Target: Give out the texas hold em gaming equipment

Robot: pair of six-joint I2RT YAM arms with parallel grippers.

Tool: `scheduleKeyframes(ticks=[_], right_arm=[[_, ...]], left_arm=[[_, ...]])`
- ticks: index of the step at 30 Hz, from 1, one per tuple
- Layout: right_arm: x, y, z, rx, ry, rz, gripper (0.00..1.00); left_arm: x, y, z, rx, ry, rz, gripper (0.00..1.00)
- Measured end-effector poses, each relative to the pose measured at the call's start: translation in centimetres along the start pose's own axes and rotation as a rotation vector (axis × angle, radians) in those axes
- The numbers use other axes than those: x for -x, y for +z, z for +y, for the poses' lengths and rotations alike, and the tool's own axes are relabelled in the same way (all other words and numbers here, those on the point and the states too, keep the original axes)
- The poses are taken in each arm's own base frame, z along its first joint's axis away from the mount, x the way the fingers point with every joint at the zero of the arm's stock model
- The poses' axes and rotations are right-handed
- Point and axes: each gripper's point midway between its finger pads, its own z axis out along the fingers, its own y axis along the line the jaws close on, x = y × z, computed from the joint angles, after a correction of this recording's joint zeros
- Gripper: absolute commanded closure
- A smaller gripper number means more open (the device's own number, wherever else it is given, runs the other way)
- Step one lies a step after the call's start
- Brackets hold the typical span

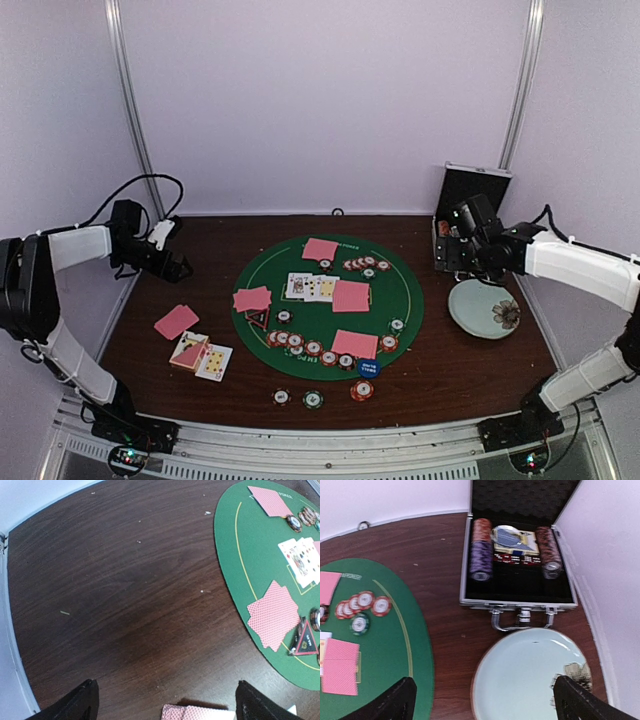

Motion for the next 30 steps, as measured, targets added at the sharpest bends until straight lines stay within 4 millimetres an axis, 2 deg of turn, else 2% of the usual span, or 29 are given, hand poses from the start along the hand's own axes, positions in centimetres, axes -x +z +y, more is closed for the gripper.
scheduleKeyframes(ticks=[4, 9, 11, 16, 20, 26, 28, 30], right_arm=[[-1.6, 0.7, -5.2, -0.188, -0.039, -0.072, 0.00], [-3.0, 2.1, -11.7, -0.394, 0.027, -0.107, 0.00], [-3.4, 2.2, -13.4, -0.437, 0.051, -0.127, 0.01], [-2.4, 1.9, -15.0, -0.484, 0.064, -0.222, 0.01], [-1.6, 1.9, -16.0, -0.520, 0.070, -0.282, 0.00], [-4.7, 2.8, -16.9, -0.532, 0.038, -0.298, 0.00], [-5.0, 2.9, -17.1, -0.528, 0.040, -0.319, 0.01], [-4.5, 3.0, -17.3, -0.522, 0.052, -0.350, 0.01]], left_arm=[[-1.8, 2.1, 0.2, 0.018, -0.044, -0.026, 0.02], [-3.9, 3.8, 0.6, 0.060, -0.066, -0.057, 0.02], [-4.2, 4.1, 0.9, 0.086, -0.070, -0.088, 0.03], [-5.2, 4.5, 1.1, 0.125, -0.098, -0.151, 0.02], [-4.9, 3.8, 1.1, 0.158, -0.115, -0.229, 0.02], [-4.0, 2.9, 1.5, 0.205, -0.109, -0.348, 0.03], [-3.7, 2.6, 1.7, 0.223, -0.105, -0.375, 0.02], [-3.6, 2.4, 1.7, 0.247, -0.097, -0.402, 0.03]])
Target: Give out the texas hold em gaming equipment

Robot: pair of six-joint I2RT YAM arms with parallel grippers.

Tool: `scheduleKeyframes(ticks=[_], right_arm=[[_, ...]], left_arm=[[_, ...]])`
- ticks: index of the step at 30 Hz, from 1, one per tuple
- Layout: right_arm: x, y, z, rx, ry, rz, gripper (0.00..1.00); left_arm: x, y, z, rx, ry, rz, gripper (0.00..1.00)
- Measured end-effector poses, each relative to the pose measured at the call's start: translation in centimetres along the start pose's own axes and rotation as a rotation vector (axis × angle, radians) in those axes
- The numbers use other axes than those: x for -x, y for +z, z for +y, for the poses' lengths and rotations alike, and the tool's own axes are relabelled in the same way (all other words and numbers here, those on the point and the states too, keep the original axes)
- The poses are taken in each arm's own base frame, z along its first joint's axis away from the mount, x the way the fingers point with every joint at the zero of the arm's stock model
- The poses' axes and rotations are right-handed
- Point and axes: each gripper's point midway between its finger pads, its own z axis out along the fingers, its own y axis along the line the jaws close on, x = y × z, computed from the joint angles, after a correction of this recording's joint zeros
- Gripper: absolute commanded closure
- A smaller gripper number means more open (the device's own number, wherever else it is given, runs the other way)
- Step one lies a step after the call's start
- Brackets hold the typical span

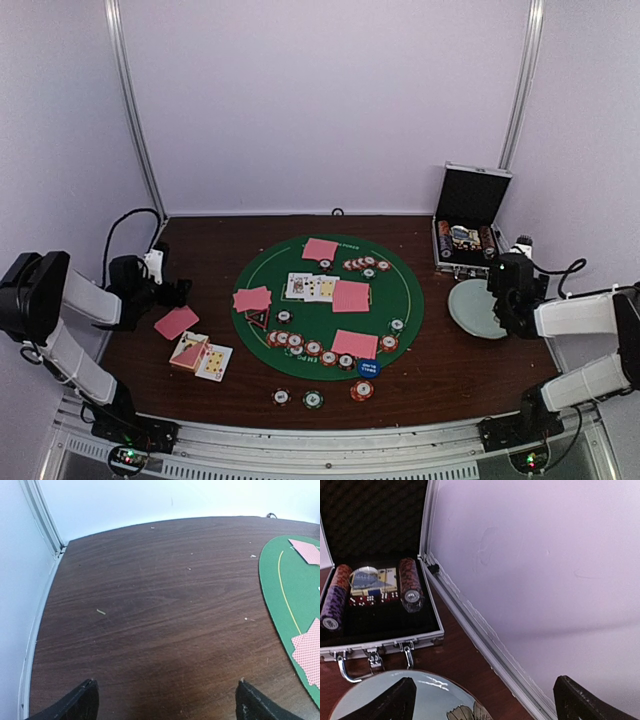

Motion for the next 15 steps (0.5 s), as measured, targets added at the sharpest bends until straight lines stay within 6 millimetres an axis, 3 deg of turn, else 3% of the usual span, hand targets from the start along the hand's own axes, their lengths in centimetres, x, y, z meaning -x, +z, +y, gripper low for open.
scheduleKeyframes(ticks=[5, 15], right_arm=[[1.7, 0.7, 1.1, 0.042, 0.041, -0.074, 0.00], [1.8, 2.1, 3.6, 0.133, 0.031, -0.140, 0.01]], left_arm=[[-1.6, -0.6, -0.5, 0.029, 0.011, -0.017, 0.03], [-0.1, -0.7, 0.3, 0.075, 0.023, -0.077, 0.03]])
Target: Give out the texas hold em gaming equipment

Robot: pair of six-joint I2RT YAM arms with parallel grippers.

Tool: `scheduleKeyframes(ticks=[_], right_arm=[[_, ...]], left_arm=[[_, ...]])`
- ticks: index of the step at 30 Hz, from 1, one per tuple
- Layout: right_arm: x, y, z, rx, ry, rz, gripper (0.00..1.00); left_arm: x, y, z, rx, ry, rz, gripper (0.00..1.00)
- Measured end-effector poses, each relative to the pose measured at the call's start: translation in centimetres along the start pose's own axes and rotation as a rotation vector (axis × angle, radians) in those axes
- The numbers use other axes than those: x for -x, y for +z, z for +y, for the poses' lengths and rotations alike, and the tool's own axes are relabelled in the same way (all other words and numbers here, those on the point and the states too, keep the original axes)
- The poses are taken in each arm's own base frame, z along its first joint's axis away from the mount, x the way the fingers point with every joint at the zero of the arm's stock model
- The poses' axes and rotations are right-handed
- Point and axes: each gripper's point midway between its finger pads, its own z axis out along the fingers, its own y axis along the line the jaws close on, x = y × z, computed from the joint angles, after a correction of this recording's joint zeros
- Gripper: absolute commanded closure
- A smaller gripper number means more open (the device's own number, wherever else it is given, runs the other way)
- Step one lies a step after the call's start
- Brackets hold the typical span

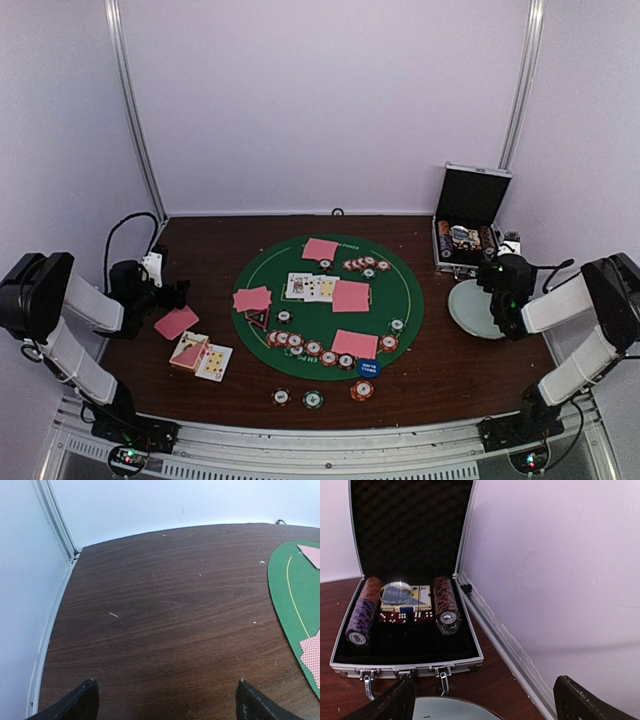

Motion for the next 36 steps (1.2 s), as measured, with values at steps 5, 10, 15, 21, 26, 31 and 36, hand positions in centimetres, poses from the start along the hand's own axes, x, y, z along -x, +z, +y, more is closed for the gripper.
scheduleKeyframes(ticks=[5, 10, 15, 21, 26, 31, 36], right_arm=[[-0.3, 1.0, 1.2, 0.070, -0.028, 0.022, 0.01], [0.7, 2.5, 1.4, 0.113, 0.000, 0.020, 0.00], [0.4, 2.5, 1.8, 0.145, -0.006, 0.032, 0.00], [0.5, 2.4, 2.0, 0.159, -0.005, 0.029, 0.01], [0.5, 2.4, 2.1, 0.164, -0.005, 0.029, 0.00], [0.5, 2.4, 2.1, 0.166, -0.005, 0.029, 0.01], [0.5, 2.4, 2.2, 0.168, -0.005, 0.029, 0.01]], left_arm=[[0.1, 0.0, 0.1, 0.007, 0.001, -0.004, 0.02], [0.1, 0.0, 0.2, 0.010, 0.001, -0.004, 0.02], [0.1, 0.0, 0.2, 0.010, 0.001, -0.004, 0.02], [0.1, 0.0, 0.2, 0.010, 0.001, -0.005, 0.02], [0.1, 0.0, 0.2, 0.010, 0.001, -0.005, 0.03], [0.1, 0.0, 0.2, 0.011, 0.001, -0.005, 0.02], [0.1, 0.0, 0.2, 0.010, 0.001, -0.005, 0.02]])
